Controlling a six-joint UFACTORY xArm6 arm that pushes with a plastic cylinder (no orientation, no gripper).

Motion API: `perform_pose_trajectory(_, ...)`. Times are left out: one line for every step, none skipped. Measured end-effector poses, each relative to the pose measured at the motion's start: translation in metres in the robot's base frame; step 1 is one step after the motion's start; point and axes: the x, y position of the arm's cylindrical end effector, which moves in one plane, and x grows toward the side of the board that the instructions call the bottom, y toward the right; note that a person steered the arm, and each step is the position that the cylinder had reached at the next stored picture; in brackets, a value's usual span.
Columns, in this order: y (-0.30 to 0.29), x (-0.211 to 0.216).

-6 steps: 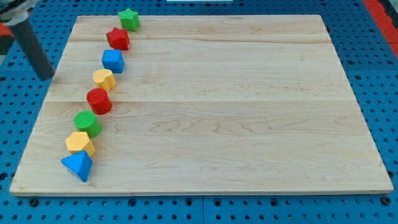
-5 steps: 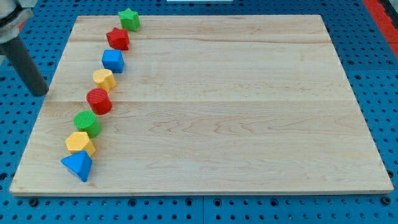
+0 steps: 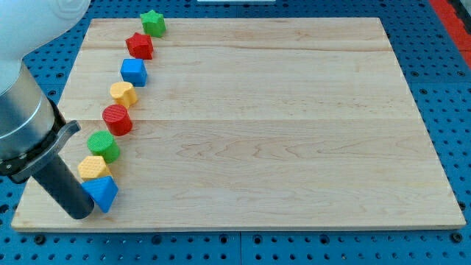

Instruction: Push the blue triangle right a bit

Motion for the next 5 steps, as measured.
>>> perform_pose_trajectory(0.012,0.003)
perform_pose_trajectory(0.05,0.003)
perform_pose_trajectory(0.058,0.001)
perform_pose_trajectory(0.049,0.003)
perform_pose_trajectory(0.019,-0.003)
